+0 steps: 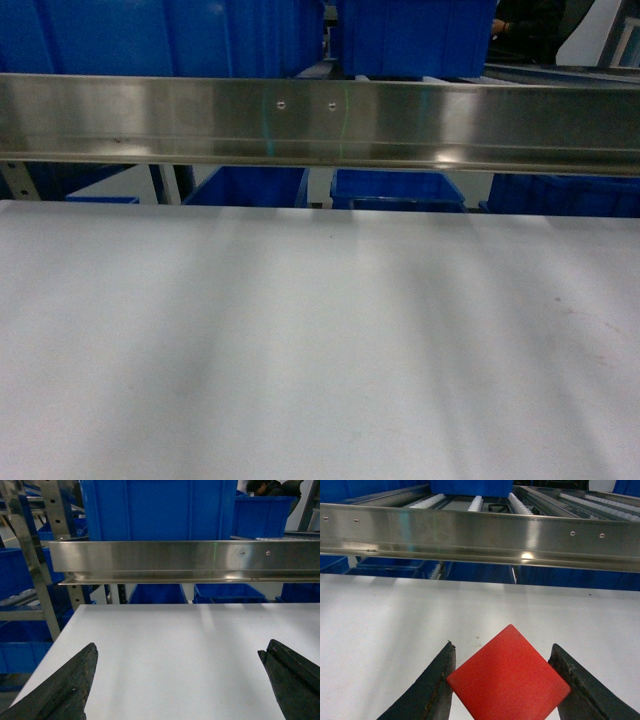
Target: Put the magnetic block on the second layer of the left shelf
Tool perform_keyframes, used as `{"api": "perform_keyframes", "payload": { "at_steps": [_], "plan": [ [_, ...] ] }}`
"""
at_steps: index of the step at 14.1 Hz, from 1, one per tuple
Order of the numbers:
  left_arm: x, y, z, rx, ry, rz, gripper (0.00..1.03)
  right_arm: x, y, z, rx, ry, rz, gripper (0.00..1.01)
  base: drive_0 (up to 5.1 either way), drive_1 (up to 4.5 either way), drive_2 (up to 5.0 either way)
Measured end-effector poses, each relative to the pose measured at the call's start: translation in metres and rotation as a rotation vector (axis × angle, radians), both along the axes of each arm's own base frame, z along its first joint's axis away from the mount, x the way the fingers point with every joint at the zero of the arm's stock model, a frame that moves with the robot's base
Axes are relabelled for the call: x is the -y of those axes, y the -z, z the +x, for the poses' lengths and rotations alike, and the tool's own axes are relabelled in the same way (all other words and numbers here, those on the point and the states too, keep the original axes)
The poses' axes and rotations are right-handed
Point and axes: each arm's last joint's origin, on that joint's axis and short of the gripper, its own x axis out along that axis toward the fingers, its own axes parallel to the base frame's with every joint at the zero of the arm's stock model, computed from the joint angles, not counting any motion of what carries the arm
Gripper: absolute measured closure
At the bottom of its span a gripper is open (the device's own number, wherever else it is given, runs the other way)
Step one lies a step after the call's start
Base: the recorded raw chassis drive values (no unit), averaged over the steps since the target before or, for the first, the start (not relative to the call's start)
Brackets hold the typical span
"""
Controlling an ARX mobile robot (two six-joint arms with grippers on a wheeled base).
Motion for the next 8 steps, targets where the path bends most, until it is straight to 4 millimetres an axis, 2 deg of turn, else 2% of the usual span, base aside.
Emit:
{"api": "perform_keyframes", "payload": {
  "at_steps": [8],
  "plan": [
    [0.0000,-0.0001,0.0000,0.001,0.000,0.000,0.05,0.0000,0.0000,0.0000,0.000,0.000,0.000,0.53,-5.0,2.41,2.4]
  ]
}}
